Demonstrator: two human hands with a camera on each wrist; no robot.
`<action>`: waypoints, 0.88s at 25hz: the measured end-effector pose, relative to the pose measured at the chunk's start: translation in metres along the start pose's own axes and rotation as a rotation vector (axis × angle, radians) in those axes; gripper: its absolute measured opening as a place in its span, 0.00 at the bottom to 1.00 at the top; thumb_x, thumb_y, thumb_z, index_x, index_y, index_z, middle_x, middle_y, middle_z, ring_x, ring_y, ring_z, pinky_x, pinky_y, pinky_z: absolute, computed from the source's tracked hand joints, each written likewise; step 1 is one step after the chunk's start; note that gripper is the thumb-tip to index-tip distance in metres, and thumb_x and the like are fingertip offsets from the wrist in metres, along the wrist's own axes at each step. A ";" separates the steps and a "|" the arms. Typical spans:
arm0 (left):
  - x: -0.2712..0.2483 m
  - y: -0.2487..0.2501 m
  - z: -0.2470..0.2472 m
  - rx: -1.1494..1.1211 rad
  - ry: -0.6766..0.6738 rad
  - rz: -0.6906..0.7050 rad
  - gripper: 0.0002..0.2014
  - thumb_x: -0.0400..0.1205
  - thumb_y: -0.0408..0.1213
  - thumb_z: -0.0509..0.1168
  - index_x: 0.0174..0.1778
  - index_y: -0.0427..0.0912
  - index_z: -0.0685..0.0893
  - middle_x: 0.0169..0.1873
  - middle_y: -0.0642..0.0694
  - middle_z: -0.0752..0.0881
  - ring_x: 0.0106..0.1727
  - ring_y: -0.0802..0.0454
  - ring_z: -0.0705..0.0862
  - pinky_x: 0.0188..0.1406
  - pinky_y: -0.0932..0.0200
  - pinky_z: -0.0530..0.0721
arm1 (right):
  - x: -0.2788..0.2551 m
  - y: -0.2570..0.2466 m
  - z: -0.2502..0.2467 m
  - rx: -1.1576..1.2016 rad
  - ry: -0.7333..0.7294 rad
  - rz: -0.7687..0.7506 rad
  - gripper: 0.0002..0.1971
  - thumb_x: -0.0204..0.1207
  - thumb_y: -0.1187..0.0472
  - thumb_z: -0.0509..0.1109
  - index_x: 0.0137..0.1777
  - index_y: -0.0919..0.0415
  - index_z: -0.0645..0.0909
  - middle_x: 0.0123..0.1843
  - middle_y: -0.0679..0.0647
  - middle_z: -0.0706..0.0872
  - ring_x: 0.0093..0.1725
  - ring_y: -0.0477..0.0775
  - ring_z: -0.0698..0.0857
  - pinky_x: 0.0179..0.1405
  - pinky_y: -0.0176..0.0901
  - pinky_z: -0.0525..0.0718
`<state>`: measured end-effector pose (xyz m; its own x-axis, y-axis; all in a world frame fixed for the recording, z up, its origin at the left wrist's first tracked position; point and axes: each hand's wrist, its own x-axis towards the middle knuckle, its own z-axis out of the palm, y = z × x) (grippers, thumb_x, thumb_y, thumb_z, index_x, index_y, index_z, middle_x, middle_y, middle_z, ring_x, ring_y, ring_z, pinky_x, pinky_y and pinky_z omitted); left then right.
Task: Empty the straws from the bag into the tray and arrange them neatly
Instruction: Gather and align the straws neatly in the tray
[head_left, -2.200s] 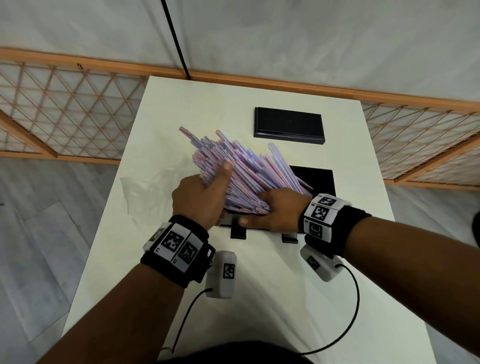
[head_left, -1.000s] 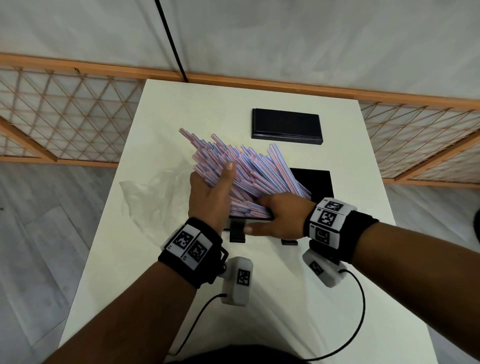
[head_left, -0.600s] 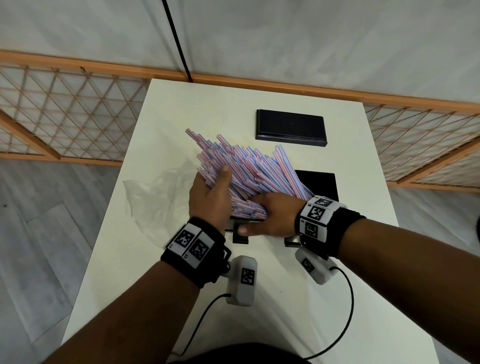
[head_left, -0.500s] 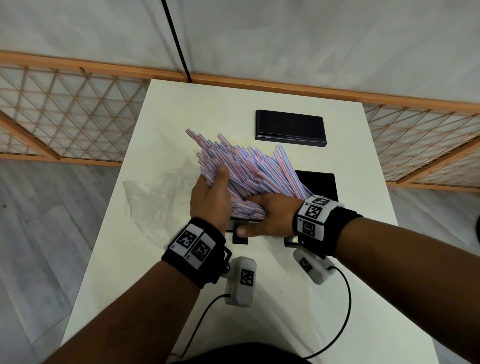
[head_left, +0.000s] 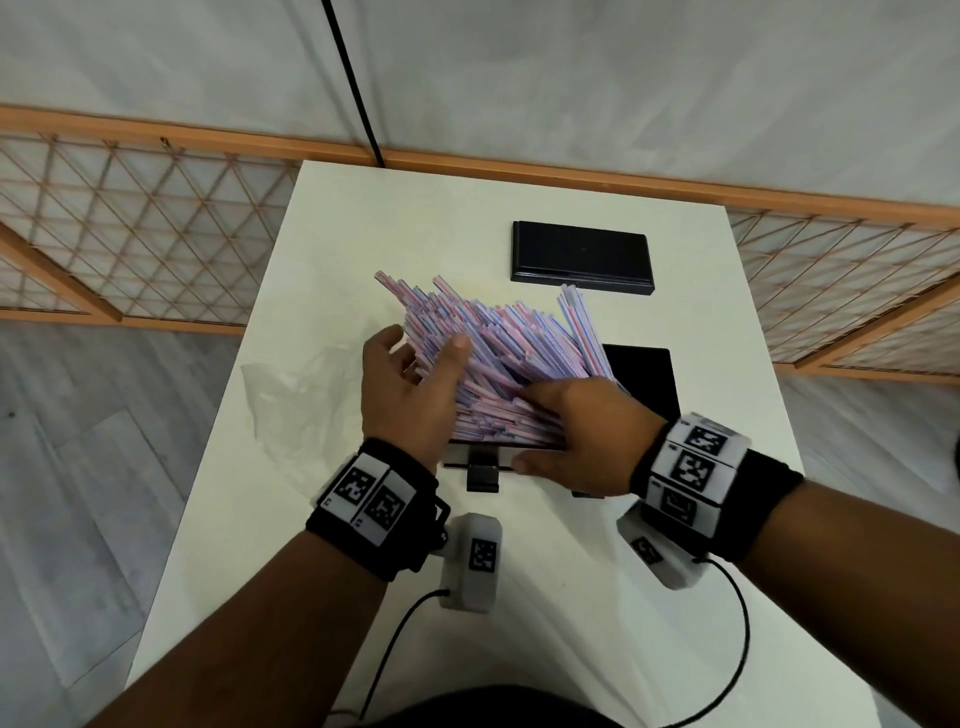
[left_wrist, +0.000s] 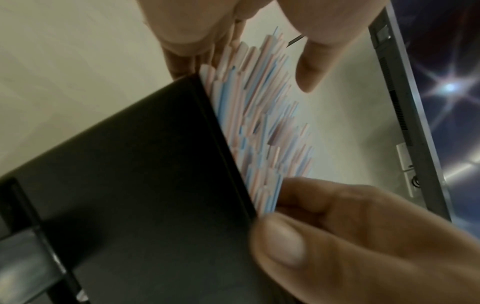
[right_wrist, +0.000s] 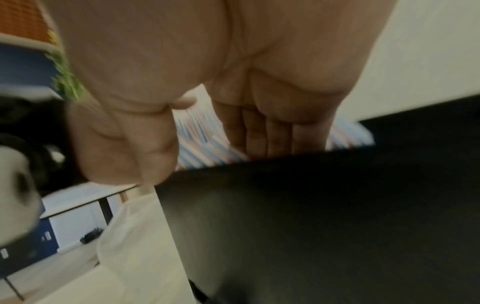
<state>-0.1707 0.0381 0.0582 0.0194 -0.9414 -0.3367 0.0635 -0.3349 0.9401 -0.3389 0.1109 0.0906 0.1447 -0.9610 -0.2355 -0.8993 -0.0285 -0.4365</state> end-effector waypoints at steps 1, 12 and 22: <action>0.001 0.001 0.001 0.004 -0.014 -0.018 0.36 0.63 0.62 0.77 0.65 0.52 0.78 0.55 0.50 0.88 0.57 0.50 0.89 0.62 0.38 0.87 | -0.007 0.002 -0.003 -0.007 0.026 0.002 0.23 0.69 0.41 0.77 0.59 0.53 0.83 0.48 0.47 0.87 0.48 0.53 0.86 0.46 0.39 0.80; -0.009 -0.006 0.011 0.160 -0.197 -0.110 0.54 0.60 0.82 0.64 0.77 0.51 0.70 0.69 0.50 0.83 0.68 0.46 0.84 0.73 0.41 0.79 | -0.012 0.023 0.005 -0.001 -0.210 0.114 0.23 0.78 0.32 0.62 0.45 0.54 0.82 0.32 0.47 0.86 0.34 0.45 0.83 0.41 0.42 0.83; -0.012 -0.006 0.013 0.242 -0.188 -0.098 0.46 0.64 0.80 0.60 0.70 0.51 0.72 0.62 0.51 0.85 0.62 0.46 0.86 0.69 0.40 0.82 | 0.016 0.005 0.012 0.014 -0.348 0.181 0.24 0.72 0.26 0.63 0.43 0.47 0.78 0.41 0.47 0.84 0.45 0.51 0.83 0.46 0.42 0.78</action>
<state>-0.1843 0.0513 0.0573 -0.1607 -0.8877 -0.4315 -0.1840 -0.4026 0.8967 -0.3357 0.0992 0.0741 0.1176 -0.7996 -0.5889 -0.9178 0.1390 -0.3720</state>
